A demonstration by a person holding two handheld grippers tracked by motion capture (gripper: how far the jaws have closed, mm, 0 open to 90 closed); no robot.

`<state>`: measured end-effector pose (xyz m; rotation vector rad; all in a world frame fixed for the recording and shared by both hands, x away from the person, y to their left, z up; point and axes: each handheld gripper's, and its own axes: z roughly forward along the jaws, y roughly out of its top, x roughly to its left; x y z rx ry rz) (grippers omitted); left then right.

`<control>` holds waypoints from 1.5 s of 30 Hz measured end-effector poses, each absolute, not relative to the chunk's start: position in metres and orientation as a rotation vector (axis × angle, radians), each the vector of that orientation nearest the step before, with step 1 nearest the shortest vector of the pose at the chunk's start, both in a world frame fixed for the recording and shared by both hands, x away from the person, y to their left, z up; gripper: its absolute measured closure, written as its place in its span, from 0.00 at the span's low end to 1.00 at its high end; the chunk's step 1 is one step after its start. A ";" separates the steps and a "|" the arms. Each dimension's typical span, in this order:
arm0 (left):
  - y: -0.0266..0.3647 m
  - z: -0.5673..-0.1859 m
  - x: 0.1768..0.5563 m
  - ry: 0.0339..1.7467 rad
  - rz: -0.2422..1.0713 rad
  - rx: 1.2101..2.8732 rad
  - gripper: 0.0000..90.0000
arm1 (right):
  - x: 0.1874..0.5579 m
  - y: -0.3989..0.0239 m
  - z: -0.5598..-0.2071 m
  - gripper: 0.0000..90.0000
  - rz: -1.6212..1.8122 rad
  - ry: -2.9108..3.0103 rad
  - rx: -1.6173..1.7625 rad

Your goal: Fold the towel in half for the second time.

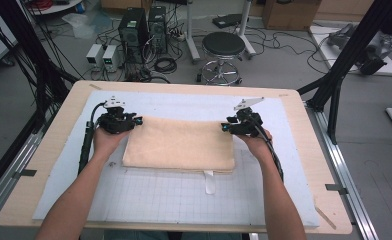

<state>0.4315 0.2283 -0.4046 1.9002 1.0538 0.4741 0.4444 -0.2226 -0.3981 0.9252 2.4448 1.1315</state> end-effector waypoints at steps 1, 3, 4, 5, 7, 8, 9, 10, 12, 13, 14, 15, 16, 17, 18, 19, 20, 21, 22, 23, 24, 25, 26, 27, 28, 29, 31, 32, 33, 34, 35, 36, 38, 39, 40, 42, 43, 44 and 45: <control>0.231 -0.404 0.429 1.041 0.477 1.899 0.62 | 0.444 -0.225 -0.399 0.58 1.147 2.459 0.938; 0.236 -0.402 0.420 1.013 0.474 1.875 0.60 | 0.437 -0.228 -0.399 0.56 1.150 2.467 0.923; 0.238 -0.401 0.415 0.995 0.465 1.873 0.60 | 0.432 -0.230 -0.398 0.55 1.172 2.464 0.908; 0.240 -0.401 0.410 0.983 0.458 1.872 0.59 | 0.427 -0.231 -0.397 0.54 1.183 2.465 0.907; 0.241 -0.401 0.396 0.951 0.446 1.865 0.57 | 0.414 -0.233 -0.396 0.53 1.187 2.471 0.888; 0.241 -0.401 0.390 0.934 0.440 1.870 0.57 | 0.410 -0.233 -0.396 0.53 1.191 2.469 0.883; 0.242 -0.402 0.383 0.916 0.442 1.876 0.57 | 0.403 -0.234 -0.395 0.53 1.204 2.470 0.861; 0.242 -0.403 0.377 0.903 0.439 1.880 0.57 | 0.397 -0.234 -0.395 0.53 1.217 2.473 0.844; 0.242 -0.405 0.367 0.888 0.427 1.894 0.55 | 0.383 -0.233 -0.394 0.53 1.215 2.479 0.803; 0.244 -0.406 0.362 0.872 0.421 1.893 0.53 | 0.380 -0.232 -0.394 0.52 1.193 2.496 0.784; 0.244 -0.408 0.357 0.854 0.411 1.893 0.50 | 0.375 -0.231 -0.392 0.52 1.165 2.518 0.770; 0.244 -0.410 0.351 0.835 0.410 1.912 0.47 | 0.371 -0.230 -0.389 0.52 1.162 2.532 0.754; 0.244 -0.412 0.346 0.824 0.405 1.915 0.44 | 0.366 -0.228 -0.386 0.52 1.159 2.537 0.721; 0.244 -0.414 0.342 0.804 0.398 1.927 0.44 | 0.362 -0.227 -0.383 0.52 1.161 2.537 0.707; 0.244 -0.415 0.337 0.793 0.393 1.950 0.44 | 0.359 -0.227 -0.382 0.52 1.172 2.539 0.700; 0.243 -0.417 0.334 0.783 0.386 1.962 0.44 | 0.356 -0.226 -0.381 0.52 1.176 2.534 0.687; 0.242 -0.419 0.330 0.780 0.378 1.979 0.43 | 0.351 -0.226 -0.383 0.53 1.182 2.525 0.669; 0.243 -0.421 0.327 0.771 0.373 1.996 0.42 | 0.348 -0.226 -0.385 0.53 1.177 2.526 0.659; 0.243 -0.423 0.325 0.767 0.373 2.008 0.42 | 0.346 -0.226 -0.389 0.52 1.173 2.536 0.658; 0.243 -0.425 0.321 0.765 0.367 2.008 0.42 | 0.343 -0.226 -0.392 0.52 1.179 2.538 0.666; 0.243 -0.427 0.320 0.763 0.359 2.035 0.42 | 0.340 -0.226 -0.396 0.52 1.182 2.543 0.658; 0.243 -0.429 0.318 0.761 0.359 2.049 0.41 | 0.337 -0.225 -0.400 0.51 1.173 2.552 0.647; 0.244 -0.431 0.316 0.762 0.363 2.052 0.40 | 0.335 -0.224 -0.404 0.49 1.154 2.564 0.639; 0.245 -0.432 0.316 0.763 0.364 2.057 0.40 | 0.332 -0.223 -0.408 0.48 1.133 2.572 0.631; 0.246 -0.434 0.315 0.771 0.363 2.066 0.40 | 0.330 -0.223 -0.411 0.47 1.133 2.574 0.618; 0.247 -0.436 0.315 0.778 0.357 2.071 0.40 | 0.328 -0.222 -0.415 0.46 1.134 2.579 0.609; 0.249 -0.439 0.315 0.795 0.351 2.089 0.42 | 0.326 -0.220 -0.422 0.43 1.126 2.590 0.586; 0.250 -0.441 0.315 0.804 0.340 2.090 0.44 | 0.326 -0.220 -0.423 0.43 1.123 2.603 0.591; 0.250 -0.443 0.315 0.809 0.334 2.099 0.46 | 0.326 -0.219 -0.426 0.43 1.109 2.613 0.583; 0.251 -0.445 0.314 0.820 0.331 2.105 0.48 | 0.327 -0.218 -0.428 0.44 1.094 2.616 0.573; 0.252 -0.447 0.314 0.822 0.333 2.108 0.51 | 0.328 -0.217 -0.431 0.44 1.081 2.622 0.566; 0.252 -0.448 0.313 0.826 0.341 2.098 0.54 | 0.328 -0.216 -0.432 0.45 1.073 2.632 0.566; 0.254 -0.448 0.313 0.843 0.352 2.082 0.61 | 0.329 -0.216 -0.434 0.49 1.056 2.626 0.538; 0.254 -0.448 0.313 0.853 0.353 2.080 0.64 | 0.329 -0.216 -0.435 0.52 1.042 2.624 0.530; 0.254 -0.448 0.313 0.855 0.360 2.081 0.67 | 0.329 -0.215 -0.436 0.58 1.030 2.614 0.522; 0.253 -0.448 0.312 0.854 0.374 2.084 0.71 | 0.329 -0.216 -0.436 0.64 1.014 2.600 0.518; 0.252 -0.448 0.312 0.857 0.363 2.075 0.75 | 0.330 -0.217 -0.435 0.69 1.013 2.595 0.513; 0.252 -0.447 0.313 0.854 0.332 2.070 0.78 | 0.331 -0.218 -0.435 0.73 1.006 2.587 0.508; 0.248 -0.447 0.313 0.845 0.313 2.068 0.81 | 0.331 -0.220 -0.434 0.77 1.002 2.582 0.509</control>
